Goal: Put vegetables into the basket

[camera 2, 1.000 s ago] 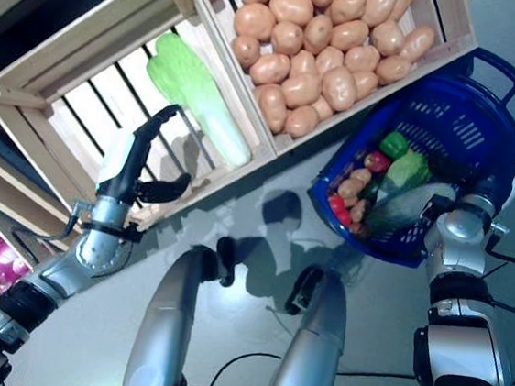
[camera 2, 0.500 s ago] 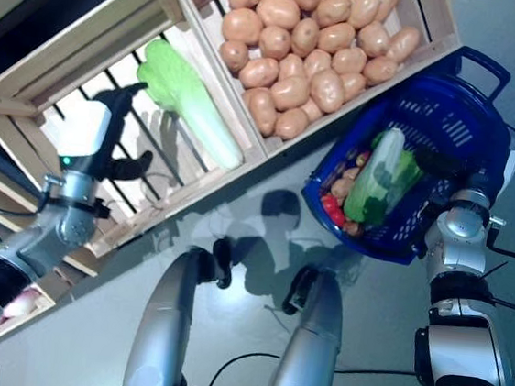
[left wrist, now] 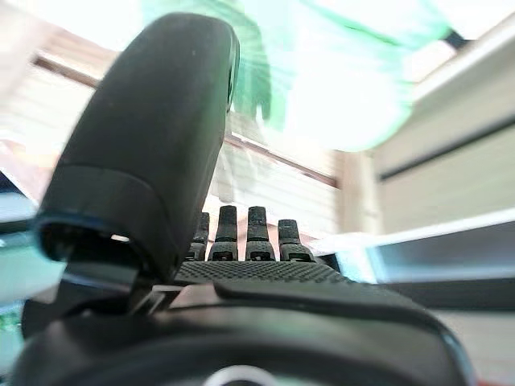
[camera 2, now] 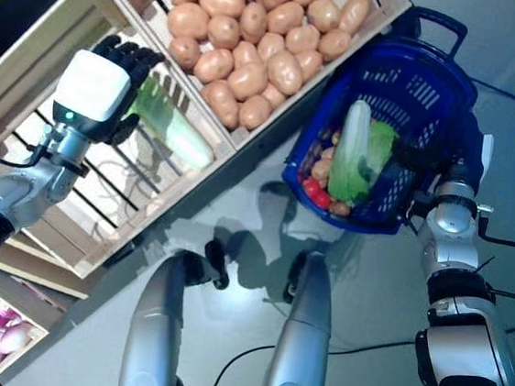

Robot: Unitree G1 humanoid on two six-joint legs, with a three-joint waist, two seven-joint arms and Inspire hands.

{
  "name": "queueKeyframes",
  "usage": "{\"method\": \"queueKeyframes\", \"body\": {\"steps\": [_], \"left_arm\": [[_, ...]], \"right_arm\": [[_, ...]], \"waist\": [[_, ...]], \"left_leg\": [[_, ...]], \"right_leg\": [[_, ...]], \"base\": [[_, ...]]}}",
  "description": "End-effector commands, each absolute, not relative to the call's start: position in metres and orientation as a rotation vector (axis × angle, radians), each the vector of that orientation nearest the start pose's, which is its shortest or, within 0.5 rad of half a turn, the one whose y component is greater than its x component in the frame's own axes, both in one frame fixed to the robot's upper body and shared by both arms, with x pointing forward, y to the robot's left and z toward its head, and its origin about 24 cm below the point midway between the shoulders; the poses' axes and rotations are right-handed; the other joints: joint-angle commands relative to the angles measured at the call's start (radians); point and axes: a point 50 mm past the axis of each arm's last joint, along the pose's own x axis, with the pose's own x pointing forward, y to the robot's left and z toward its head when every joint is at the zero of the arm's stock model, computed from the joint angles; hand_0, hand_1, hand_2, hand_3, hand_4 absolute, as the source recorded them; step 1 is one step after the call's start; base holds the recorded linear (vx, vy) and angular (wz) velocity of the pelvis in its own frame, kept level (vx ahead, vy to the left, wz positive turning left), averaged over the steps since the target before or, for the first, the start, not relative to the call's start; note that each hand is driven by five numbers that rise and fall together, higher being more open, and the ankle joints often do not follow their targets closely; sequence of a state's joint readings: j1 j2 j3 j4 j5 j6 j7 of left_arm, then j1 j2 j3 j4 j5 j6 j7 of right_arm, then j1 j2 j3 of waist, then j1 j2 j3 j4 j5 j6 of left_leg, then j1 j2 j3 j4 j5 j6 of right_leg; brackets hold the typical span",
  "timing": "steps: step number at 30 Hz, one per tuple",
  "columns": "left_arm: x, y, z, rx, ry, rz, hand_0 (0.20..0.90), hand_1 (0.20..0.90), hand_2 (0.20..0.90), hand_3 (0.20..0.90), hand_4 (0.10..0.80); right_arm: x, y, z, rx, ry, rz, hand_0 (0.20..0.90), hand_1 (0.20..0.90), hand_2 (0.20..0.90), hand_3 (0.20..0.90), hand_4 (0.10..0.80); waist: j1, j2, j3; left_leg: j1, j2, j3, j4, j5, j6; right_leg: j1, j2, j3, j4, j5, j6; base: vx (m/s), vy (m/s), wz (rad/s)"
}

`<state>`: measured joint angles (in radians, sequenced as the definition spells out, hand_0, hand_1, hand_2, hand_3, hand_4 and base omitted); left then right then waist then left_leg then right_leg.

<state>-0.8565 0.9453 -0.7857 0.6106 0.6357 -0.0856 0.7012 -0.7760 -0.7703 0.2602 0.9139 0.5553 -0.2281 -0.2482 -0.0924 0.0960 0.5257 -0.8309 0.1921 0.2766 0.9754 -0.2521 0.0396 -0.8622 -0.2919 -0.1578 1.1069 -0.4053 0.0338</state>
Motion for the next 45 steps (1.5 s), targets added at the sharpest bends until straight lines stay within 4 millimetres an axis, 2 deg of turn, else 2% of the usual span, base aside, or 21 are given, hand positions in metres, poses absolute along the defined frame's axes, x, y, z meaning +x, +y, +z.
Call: {"method": "queueKeyframes", "body": {"steps": [1, 11, 14, 16, 19, 24, 28, 32, 45], "left_arm": [[0.365, 0.258, 0.248, 1.748, -0.753, 0.469, 0.9, 0.9, 0.9, 0.9, 0.8], [0.372, 0.27, 0.242, 1.775, -0.621, 0.477, 0.9, 0.9, 0.9, 0.9, 0.8], [0.372, 0.273, 0.239, 1.745, -0.591, 0.49, 0.9, 0.9, 0.9, 0.9, 0.8], [0.371, 0.278, 0.239, 1.64, -0.571, 0.537, 0.9, 0.9, 0.9, 0.9, 0.8], [0.363, 0.284, 0.237, 1.399, -0.664, 0.657, 0.9, 0.9, 0.9, 0.9, 0.8], [0.352, 0.284, 0.237, 1.31, -0.819, 0.75, 0.9, 0.9, 0.9, 0.9, 0.8], [0.345, 0.287, 0.229, 1.241, -0.86, 0.807, 0.9, 0.9, 0.9, 0.9, 0.8], [0.34, 0.292, 0.217, 1.239, -0.863, 0.82, 0.9, 0.9, 0.9, 0.9, 0.8], [0.331, 0.306, 0.201, 1.236, -0.807, 0.833, 0.9, 0.9, 0.9, 0.9, 0.8]], "right_arm": [[0.358, -0.329, 0.243, -0.297, -0.471, -0.493, 0.9, 0.9, 0.9, 0.9, 0.8], [0.359, -0.327, 0.244, -0.27, -0.479, -0.493, 0.9, 0.9, 0.9, 0.9, 0.8], [0.359, -0.328, 0.242, -0.263, -0.477, -0.495, 0.9, 0.9, 0.9, 0.9, 0.8], [0.359, -0.327, 0.241, -0.256, -0.476, -0.494, 0.9, 0.9, 0.9, 0.9, 0.8], [0.358, -0.326, 0.233, -0.244, -0.469, -0.496, 0.9, 0.9, 0.9, 0.9, 0.8], [0.355, -0.324, 0.222, -0.224, -0.467, -0.499, 0.9, 0.9, 0.9, 0.9, 0.8], [0.354, -0.323, 0.217, -0.211, -0.473, -0.501, 0.9, 0.9, 0.9, 0.9, 0.8], [0.352, -0.321, 0.211, -0.202, -0.472, -0.505, 0.9, 0.9, 0.9, 0.9, 0.8], [0.348, -0.329, 0.205, -0.201, -0.454, -0.516, 0.9, 0.9, 0.9, 0.9, 0.8]], "waist": [[-0.002, -0.005, -0.006], [-0.007, -0.009, -0.006], [-0.004, -0.01, -0.006], [-0.001, -0.012, -0.006], [0.007, -0.02, -0.006], [0.017, -0.031, -0.006], [0.026, -0.038, -0.006], [0.033, -0.042, -0.006], [0.042, -0.035, -0.006]], "left_leg": [[0.108, -0.016, 0.026, -0.05, -0.124, -0.03], [0.079, -0.014, 0.025, -0.054, -0.122, -0.036], [0.072, -0.017, 0.022, -0.06, -0.119, -0.038], [0.07, -0.019, 0.019, -0.067, -0.117, -0.04], [0.061, -0.022, 0.009, -0.068, -0.117, -0.042], [0.05, -0.025, -0.003, -0.065, -0.122, -0.047], [0.039, -0.029, -0.014, -0.058, -0.127, -0.05], [0.03, -0.032, -0.024, -0.054, -0.132, -0.052], [0.055, -0.045, -0.03, -0.089, -0.126, -0.055]], "right_leg": [[0.062, 0.043, -0.023, -0.103, 0.058, -0.033], [0.032, 0.051, -0.015, -0.112, 0.064, -0.022], [0.026, 0.052, -0.015, -0.118, 0.068, -0.018], [0.025, 0.053, -0.016, -0.123, 0.069, -0.015], [0.02, 0.051, -0.019, -0.122, 0.065, -0.015], [0.015, 0.049, -0.025, -0.12, 0.061, -0.016], [0.009, 0.045, -0.031, -0.112, 0.057, -0.016], [0.001, 0.038, -0.036, -0.105, 0.052, -0.015], [0.02, 0.029, -0.038, -0.122, 0.051, -0.011]], "base": [[-0.029, 0.025, -0.08], [-0.007, 0.005, -0.04], [0.0, 0.0, 0.0], [0.0, 0.0, 0.0], [-0.009, -0.022, -0.02], [-0.009, -0.028, -0.01], [-0.008, -0.034, 0.05], [-0.009, -0.021, 0.06], [-0.002, -0.004, 0.04]]}}
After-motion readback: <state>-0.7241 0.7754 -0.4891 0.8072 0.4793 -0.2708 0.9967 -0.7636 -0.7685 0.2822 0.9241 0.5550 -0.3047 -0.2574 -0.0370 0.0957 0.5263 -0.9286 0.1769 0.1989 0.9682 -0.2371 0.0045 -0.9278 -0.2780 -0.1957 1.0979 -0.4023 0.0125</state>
